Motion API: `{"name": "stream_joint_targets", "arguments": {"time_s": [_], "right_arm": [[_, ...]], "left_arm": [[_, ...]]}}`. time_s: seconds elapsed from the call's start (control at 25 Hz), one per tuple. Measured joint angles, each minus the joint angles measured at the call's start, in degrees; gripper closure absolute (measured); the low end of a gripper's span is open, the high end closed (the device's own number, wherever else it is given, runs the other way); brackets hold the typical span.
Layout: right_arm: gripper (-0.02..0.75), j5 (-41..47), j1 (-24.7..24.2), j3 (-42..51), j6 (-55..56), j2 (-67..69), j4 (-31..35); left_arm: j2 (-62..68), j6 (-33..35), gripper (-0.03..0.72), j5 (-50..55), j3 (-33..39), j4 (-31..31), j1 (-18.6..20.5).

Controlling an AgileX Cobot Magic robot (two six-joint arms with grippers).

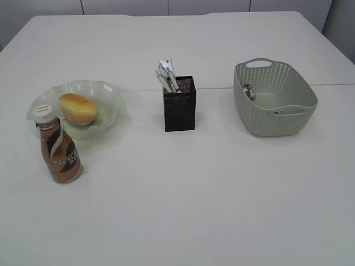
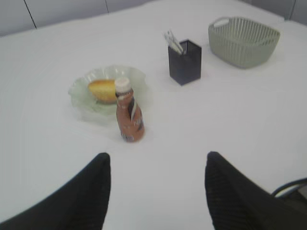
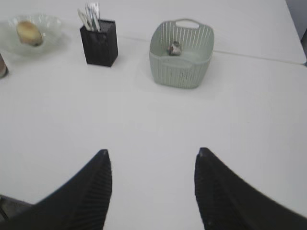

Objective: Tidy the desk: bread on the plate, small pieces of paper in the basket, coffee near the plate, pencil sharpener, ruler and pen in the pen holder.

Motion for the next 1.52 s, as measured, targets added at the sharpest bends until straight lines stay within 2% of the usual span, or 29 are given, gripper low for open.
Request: {"name": "stream_joint_targets", "arguments": {"time_s": [0.32, 0.44, 0.6, 0.92, 1.36, 1.52], "right_arm": [[0.302, -3.8, 0.0, 8.4, -2.3, 0.1, -0.4], [0.302, -4.0, 0.0, 10.7, -2.3, 0.1, -0.5], [0.302, -5.8, 0.0, 12.7, -2.3, 0.1, -0.3], [0.303, -6.8, 0.0, 13.4, -1.4, 0.1, 4.8], [0.303, -6.9, 0.0, 13.5, -1.0, 0.2, 5.3], [0.303, -6.9, -2.9, 13.5, -1.0, 0.2, 5.4]], "left_arm": [[0.0, 3.6, 0.233, -3.2, 16.1, 0.3, 0.0], [0.0, 4.0, 0.233, -6.1, 19.2, 0.4, 0.0], [0.0, 4.0, 0.233, -7.1, 19.7, 1.5, 0.0], [0.0, 4.1, 0.246, -7.7, 19.7, 1.8, 0.0], [0.0, 4.1, 0.263, -7.8, 19.7, 1.9, 0.1], [0.0, 4.1, 0.264, -7.8, 19.7, 1.9, 2.5]]}}
